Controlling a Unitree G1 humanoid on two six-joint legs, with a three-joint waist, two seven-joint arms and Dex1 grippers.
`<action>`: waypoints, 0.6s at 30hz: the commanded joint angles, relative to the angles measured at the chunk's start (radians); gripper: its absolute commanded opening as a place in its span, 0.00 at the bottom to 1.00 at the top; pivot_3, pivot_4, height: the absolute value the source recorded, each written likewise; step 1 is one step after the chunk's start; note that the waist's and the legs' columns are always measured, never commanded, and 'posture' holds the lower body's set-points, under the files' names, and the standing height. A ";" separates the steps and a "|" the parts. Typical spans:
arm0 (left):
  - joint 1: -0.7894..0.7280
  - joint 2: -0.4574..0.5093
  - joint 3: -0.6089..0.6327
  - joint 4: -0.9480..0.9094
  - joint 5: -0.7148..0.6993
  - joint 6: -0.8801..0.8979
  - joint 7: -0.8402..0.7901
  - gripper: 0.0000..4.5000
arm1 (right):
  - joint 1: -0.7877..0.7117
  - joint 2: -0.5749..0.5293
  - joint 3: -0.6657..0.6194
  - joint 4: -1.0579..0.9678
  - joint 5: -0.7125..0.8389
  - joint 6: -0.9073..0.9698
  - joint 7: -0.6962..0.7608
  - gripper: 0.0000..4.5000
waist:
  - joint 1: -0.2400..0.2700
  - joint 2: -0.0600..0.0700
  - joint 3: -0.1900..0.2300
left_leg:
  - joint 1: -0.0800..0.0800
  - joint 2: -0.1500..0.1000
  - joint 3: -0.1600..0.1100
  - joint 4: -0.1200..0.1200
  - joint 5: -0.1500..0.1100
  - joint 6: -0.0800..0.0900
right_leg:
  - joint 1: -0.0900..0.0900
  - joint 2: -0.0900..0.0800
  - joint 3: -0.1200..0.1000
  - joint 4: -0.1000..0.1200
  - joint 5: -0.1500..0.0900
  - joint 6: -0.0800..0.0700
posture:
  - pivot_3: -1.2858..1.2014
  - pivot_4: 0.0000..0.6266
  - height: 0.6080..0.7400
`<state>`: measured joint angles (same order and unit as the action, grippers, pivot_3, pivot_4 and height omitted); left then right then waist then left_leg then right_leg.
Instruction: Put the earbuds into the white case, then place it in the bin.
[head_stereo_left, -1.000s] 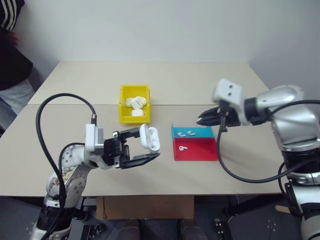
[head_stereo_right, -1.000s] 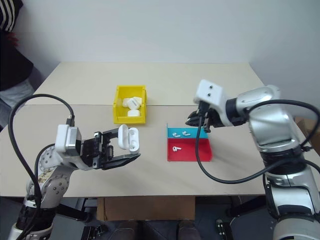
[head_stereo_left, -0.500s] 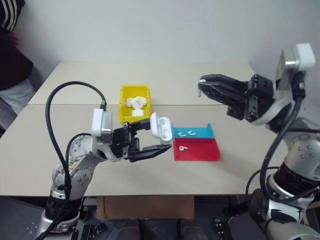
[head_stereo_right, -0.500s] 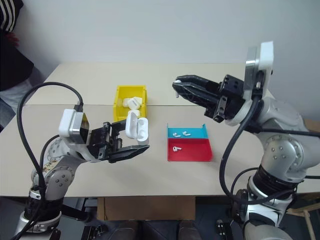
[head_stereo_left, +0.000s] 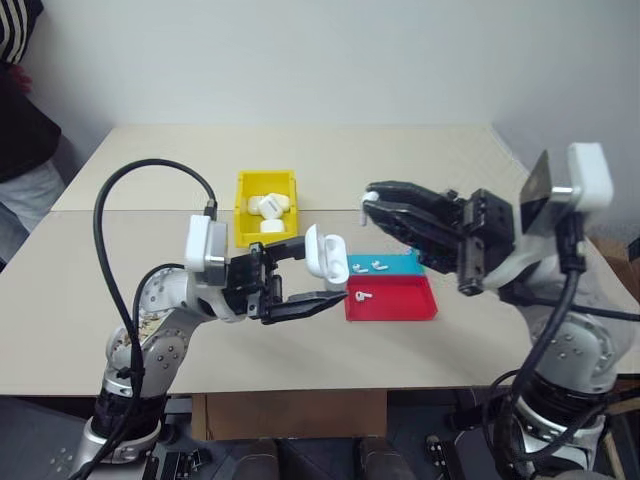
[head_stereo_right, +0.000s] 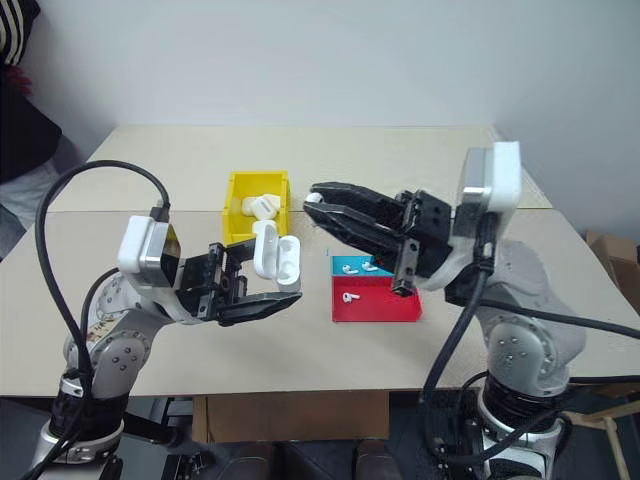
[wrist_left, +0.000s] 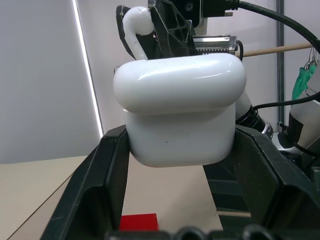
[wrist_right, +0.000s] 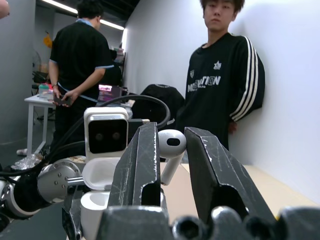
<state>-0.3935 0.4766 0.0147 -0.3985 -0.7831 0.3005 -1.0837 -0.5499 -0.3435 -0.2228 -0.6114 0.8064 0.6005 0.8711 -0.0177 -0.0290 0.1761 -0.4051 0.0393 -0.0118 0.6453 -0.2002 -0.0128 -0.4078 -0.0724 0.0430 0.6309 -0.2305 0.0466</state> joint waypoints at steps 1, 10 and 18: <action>-0.025 -0.007 -0.001 -0.004 0.012 -0.028 -0.010 0.62 | 0.020 0.009 0.041 -0.019 -0.039 -0.121 0.007 0.17 | 0.000 0.000 0.000 | 0.000 0.000 0.000 0.000 0.000 0.000 | 0.000 0.000 0.000 0.000 0.000 0.000 | 0.52 0.24 1.00; -0.052 -0.009 -0.006 0.026 0.023 -0.022 -0.026 0.62 | 0.019 0.003 0.141 0.053 -0.111 -0.263 0.029 0.17 | -0.001 0.000 0.000 | 0.000 0.000 0.000 0.000 0.000 0.000 | 0.000 0.000 0.000 0.000 0.000 0.000 | 0.52 0.24 1.00; -0.054 -0.011 0.003 0.033 0.028 -0.022 -0.040 0.62 | 0.029 -0.012 0.188 0.085 -0.138 -0.317 0.046 0.17 | 0.001 0.000 0.000 | 0.000 0.000 0.000 0.000 0.000 0.000 | 0.000 0.000 0.000 0.000 0.000 0.000 | 0.52 0.24 1.00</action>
<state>-0.4276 0.4672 0.0068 -0.3525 -0.7482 0.2974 -1.1196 -0.5236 -0.3467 -0.0399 -0.5152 0.6692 0.3161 0.9106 -0.0168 -0.0290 0.1761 -0.4051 0.0395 -0.0118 0.6452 -0.2002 -0.0128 -0.4079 -0.0723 0.0429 0.6306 -0.2305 0.0465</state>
